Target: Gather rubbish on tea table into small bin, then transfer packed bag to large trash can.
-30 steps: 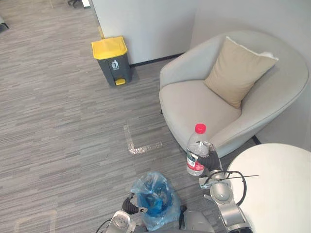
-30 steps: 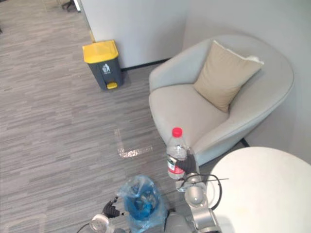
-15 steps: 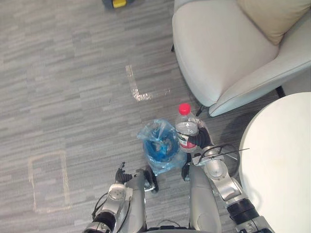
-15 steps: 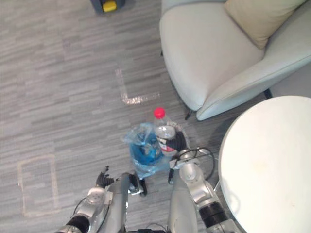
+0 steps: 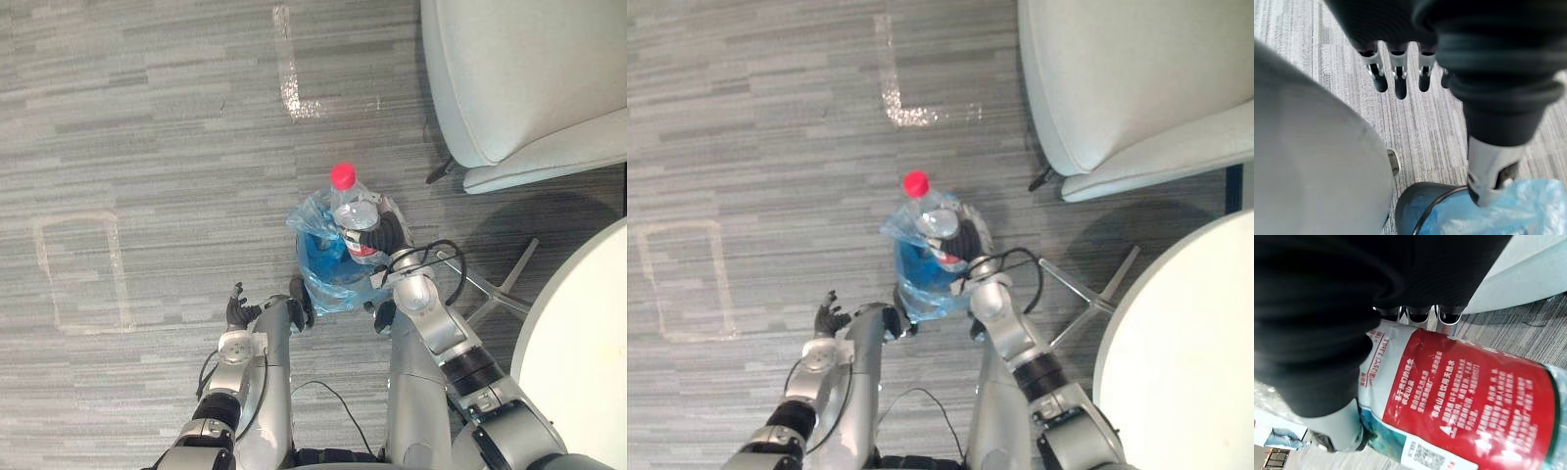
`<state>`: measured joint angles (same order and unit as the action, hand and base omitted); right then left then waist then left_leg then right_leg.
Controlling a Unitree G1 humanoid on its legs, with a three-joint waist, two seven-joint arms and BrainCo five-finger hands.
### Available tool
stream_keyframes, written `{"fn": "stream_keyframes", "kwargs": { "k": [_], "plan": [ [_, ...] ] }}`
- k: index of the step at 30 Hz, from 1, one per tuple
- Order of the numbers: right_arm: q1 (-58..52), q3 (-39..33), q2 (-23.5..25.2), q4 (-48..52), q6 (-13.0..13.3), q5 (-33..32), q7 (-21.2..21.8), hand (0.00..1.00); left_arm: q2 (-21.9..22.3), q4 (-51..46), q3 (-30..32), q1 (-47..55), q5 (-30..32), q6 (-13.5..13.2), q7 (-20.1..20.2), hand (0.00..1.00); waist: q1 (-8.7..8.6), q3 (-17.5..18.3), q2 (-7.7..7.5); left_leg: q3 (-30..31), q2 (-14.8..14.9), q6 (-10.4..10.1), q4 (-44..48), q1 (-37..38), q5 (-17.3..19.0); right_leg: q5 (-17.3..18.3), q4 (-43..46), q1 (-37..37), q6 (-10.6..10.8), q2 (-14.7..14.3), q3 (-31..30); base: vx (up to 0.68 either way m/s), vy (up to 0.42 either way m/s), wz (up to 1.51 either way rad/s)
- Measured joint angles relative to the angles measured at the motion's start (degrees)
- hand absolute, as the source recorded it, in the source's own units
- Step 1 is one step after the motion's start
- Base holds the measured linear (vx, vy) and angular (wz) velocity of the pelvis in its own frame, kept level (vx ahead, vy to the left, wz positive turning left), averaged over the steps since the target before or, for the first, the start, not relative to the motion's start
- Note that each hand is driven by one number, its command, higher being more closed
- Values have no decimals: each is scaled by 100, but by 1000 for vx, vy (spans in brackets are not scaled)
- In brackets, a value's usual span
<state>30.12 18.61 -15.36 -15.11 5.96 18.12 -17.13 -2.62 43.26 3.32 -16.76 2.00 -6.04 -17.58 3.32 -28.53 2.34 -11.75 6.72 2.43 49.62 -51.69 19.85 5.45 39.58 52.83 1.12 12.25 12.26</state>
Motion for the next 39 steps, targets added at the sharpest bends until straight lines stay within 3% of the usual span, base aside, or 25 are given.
{"fn": "stream_keyframes", "kwargs": {
  "k": [19,20,39],
  "plan": [
    [651,-724,183,-1767,-202,-35,-192,100,25,-77,-78,-405,-110,-95,25,0,35,-25,-9,155,-141,11,120,-640,-133,139,334,602,-17,171,54,-32,-9,8],
    [650,-728,186,-1788,-201,-36,-192,0,36,-74,-74,-421,-109,-96,29,0,35,-25,-8,137,-140,12,114,-645,-133,137,334,625,-17,165,29,-49,-10,-5],
    [167,-857,999,-1958,-182,-2,-137,0,245,129,2,-568,-62,-88,32,0,64,-16,-19,-33,184,-25,122,-395,-117,-98,71,422,-142,-156,-82,-74,-22,-10]
  ]
}}
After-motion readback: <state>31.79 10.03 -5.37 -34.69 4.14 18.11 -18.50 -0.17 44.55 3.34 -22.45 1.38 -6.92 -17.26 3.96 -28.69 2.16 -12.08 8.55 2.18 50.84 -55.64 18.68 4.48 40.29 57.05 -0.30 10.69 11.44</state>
